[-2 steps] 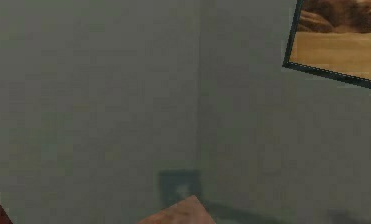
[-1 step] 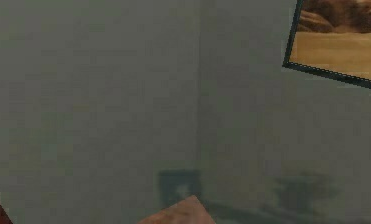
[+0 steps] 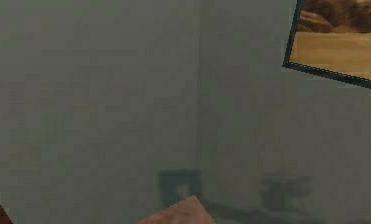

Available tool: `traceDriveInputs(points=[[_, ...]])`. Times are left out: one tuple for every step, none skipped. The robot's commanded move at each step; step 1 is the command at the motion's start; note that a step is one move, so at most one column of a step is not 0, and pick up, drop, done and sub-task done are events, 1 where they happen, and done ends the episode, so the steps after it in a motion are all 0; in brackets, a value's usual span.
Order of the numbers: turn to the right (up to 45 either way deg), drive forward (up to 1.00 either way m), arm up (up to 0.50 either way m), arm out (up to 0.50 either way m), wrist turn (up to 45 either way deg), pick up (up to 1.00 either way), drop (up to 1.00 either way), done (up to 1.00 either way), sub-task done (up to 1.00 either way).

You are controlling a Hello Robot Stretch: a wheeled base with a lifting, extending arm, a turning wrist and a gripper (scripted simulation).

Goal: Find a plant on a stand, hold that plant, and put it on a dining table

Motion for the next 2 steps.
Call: traceDriveInputs(points=[[0.0, 0.0, 0.0, -0.26, 0.0, 0.0, 0.0, 0.0, 0.0], [-45.0, 0.0, 0.0, 0.0, 0.0, 0.0, 0.0, 0.0, 0.0]])
